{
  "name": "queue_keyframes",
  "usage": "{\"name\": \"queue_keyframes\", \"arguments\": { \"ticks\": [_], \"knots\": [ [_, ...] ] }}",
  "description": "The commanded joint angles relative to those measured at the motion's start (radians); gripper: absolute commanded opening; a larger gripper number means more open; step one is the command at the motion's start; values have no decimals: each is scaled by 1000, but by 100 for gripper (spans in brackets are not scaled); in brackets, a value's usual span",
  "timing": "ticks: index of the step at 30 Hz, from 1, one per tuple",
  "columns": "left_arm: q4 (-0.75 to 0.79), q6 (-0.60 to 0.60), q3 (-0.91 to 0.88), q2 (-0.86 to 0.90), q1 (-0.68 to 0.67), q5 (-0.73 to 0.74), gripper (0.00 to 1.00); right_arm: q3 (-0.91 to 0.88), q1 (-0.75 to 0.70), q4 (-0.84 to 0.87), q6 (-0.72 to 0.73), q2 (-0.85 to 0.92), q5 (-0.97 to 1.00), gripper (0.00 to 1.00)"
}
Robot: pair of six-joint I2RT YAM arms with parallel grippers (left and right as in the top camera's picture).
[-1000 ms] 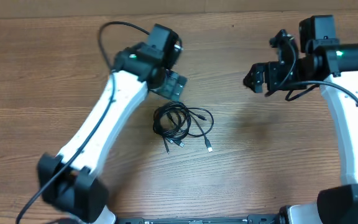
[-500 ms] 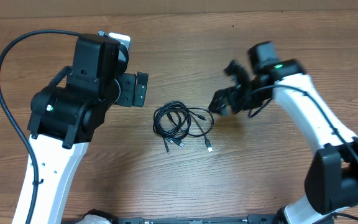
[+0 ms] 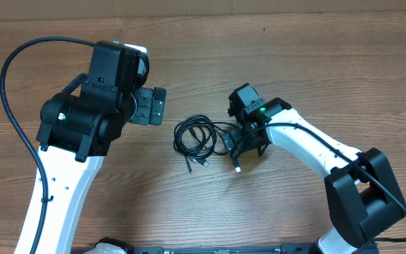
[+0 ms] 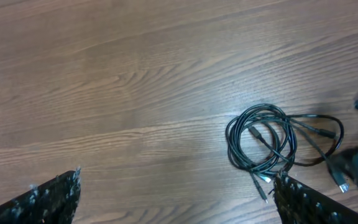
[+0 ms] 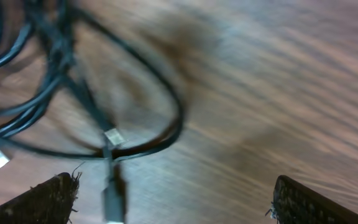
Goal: Untangle cables
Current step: 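Lower the right gripper onto the cable bundle and grasp a strand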
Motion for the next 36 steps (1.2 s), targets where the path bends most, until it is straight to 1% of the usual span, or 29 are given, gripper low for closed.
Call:
{"name": "queue_keyframes", "arguments": {
  "ticks": [1,7,17,18,19,21,22,23,24,26,29,30,33,36],
  "knots": [
    [-3,-13,-6,0,-6,-18,100,-5,-15,34,46,0,62,100],
    [-12,-21,-6,0,-6,-18,99,-5,-14,135,45,17,9,100],
    [-27,-21,-6,0,-6,-18,100,-5,-14,114,42,121,8,100],
    [-26,-21,-6,0,-6,-18,99,-5,-14,116,41,129,11,98],
    [-26,-21,-6,0,-6,-18,100,-5,-14,120,41,138,11,95],
    [-26,-21,-6,0,-6,-18,100,-5,-14,136,41,150,11,84],
    [-26,-21,-6,0,-6,-18,100,-5,-14,147,42,157,10,75],
    [-26,-21,-6,0,-6,-18,100,-5,-14,166,42,161,10,51],
    [-26,-21,-6,0,-6,-18,100,-5,-14,174,42,161,10,41],
    [-26,-21,-6,0,-6,-18,100,-5,-14,188,42,161,10,25],
    [-26,-21,-6,0,-6,-18,99,-5,-14,203,42,161,10,7],
    [-26,-21,-6,0,-6,-18,100,-5,-14,208,43,161,10,4],
    [-22,-21,-6,0,-6,-18,100,1,-14,209,43,160,10,4],
    [-13,-21,-6,0,-6,-18,100,40,-15,167,43,151,17,4]
  ]
}}
